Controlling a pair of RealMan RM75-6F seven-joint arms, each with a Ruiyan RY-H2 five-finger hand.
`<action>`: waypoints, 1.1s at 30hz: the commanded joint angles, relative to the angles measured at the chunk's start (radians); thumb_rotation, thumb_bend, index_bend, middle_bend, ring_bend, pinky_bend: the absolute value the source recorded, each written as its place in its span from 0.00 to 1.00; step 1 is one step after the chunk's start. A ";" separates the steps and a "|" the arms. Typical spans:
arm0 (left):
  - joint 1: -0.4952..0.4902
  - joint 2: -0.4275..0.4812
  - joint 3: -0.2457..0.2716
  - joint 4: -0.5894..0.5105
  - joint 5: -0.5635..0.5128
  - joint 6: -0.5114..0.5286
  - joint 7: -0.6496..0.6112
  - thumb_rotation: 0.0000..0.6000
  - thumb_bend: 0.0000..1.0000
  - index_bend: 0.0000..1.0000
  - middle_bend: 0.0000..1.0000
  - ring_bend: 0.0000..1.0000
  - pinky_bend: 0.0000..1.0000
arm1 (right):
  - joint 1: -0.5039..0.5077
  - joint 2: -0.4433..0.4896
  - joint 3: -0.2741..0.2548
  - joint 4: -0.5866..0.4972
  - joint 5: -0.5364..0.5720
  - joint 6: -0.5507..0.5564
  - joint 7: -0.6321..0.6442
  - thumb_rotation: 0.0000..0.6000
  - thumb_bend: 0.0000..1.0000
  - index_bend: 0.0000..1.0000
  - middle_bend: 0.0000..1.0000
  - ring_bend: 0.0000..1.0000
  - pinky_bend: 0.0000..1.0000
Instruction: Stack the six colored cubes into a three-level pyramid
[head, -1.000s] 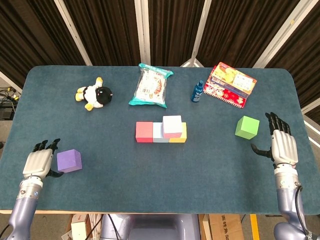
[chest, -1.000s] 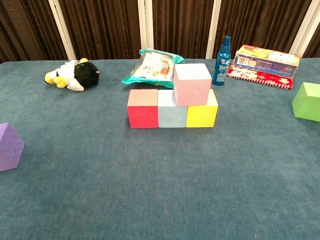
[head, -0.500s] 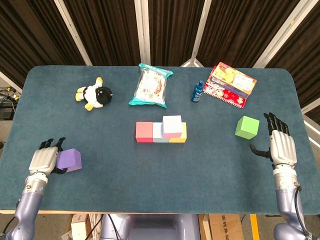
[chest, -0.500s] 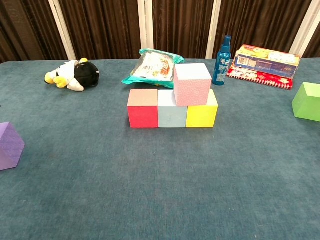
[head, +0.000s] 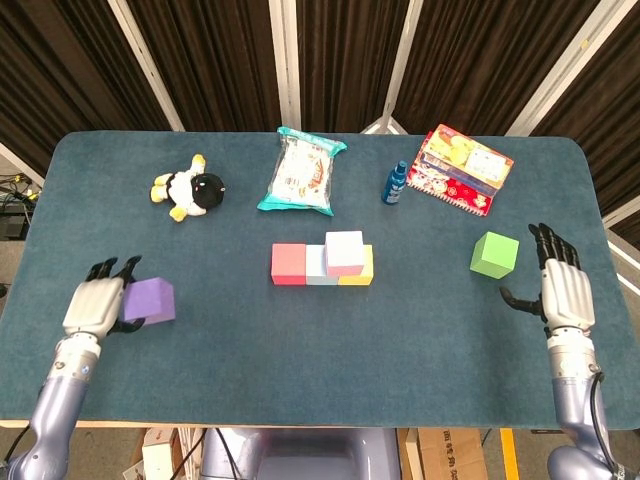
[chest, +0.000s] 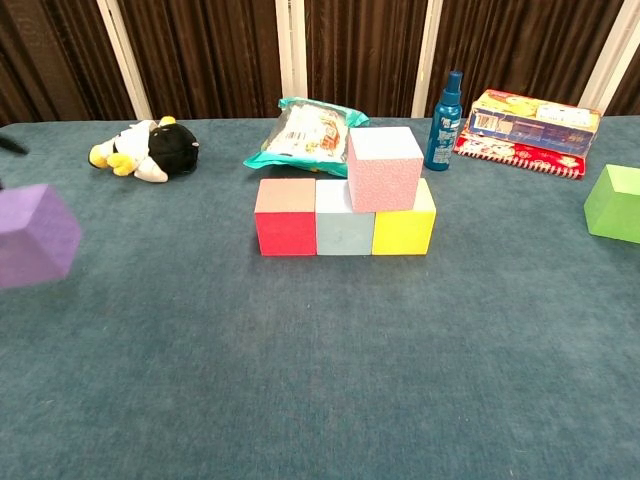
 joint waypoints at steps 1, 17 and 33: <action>-0.069 0.031 -0.063 -0.047 -0.051 -0.037 0.021 1.00 0.32 0.07 0.33 0.04 0.06 | -0.002 0.001 0.004 0.000 0.002 -0.002 0.004 1.00 0.26 0.00 0.00 0.00 0.01; -0.401 -0.062 -0.207 0.029 -0.382 -0.136 0.169 1.00 0.32 0.07 0.33 0.04 0.06 | -0.007 0.011 0.027 0.015 0.034 -0.054 0.050 1.00 0.26 0.00 0.00 0.00 0.01; -0.654 -0.243 -0.231 0.209 -0.601 -0.125 0.271 1.00 0.32 0.07 0.33 0.04 0.06 | -0.007 0.012 0.038 0.033 0.063 -0.103 0.087 1.00 0.26 0.00 0.00 0.00 0.01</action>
